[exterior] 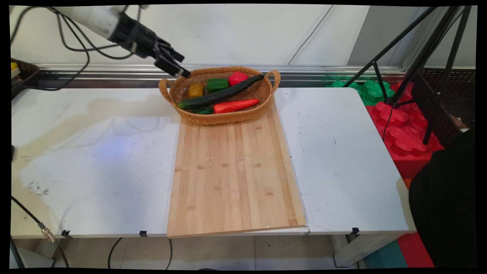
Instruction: Pick up the cucumber from the vegetable basket
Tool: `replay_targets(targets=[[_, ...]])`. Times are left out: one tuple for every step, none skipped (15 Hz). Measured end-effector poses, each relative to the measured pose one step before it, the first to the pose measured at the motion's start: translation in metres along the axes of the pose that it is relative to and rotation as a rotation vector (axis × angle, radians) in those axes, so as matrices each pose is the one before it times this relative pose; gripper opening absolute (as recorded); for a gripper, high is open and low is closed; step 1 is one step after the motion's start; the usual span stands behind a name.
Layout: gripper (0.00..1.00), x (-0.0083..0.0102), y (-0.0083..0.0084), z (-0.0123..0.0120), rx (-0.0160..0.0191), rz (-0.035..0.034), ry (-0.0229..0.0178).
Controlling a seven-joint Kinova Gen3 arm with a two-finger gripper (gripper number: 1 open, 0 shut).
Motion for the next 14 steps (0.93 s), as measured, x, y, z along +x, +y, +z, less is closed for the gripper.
replay_targets(targets=[[1.00, 0.00007, -0.00069, 0.01090, 0.00052, -0.00580, -0.01663], [1.00, -0.00014, -0.00042, 0.00693, 0.00051, -0.00457, -0.01095], [1.00, -0.00011, -0.00025, 0.01018, 0.00013, -0.00637, -0.01650], [1.00, -0.00003, 0.00013, 0.01428, -0.00105, -0.00957, -0.02216], [1.00, 0.00023, 0.00028, 0.00751, -0.00121, -0.00496, -0.01128], [1.00, 0.00010, 0.00061, 0.00835, -0.00233, -0.00585, -0.01315], [1.00, 0.00016, 0.00032, 0.00541, -0.00094, -0.00356, -0.00848], [1.00, 0.00081, 0.00057, 0.00803, -0.00120, -0.00381, -0.01234], [1.00, 0.00042, 0.00064, 0.01045, -0.00008, -0.00640, -0.01668], [1.00, 0.00035, 0.00027, 0.00532, 0.00026, -0.00392, -0.00779], [1.00, 0.00017, 0.00022, 0.00568, 0.00107, -0.00527, -0.00832], [1.00, 0.00042, 0.00017, 0.00372, 0.00064, -0.00281, -0.00458], [1.00, 0.00091, 0.00010, 0.00535, 0.00114, -0.00405, -0.00602], [1.00, 0.00081, -0.00001, 0.00536, 0.00120, -0.00502, -0.00595]])
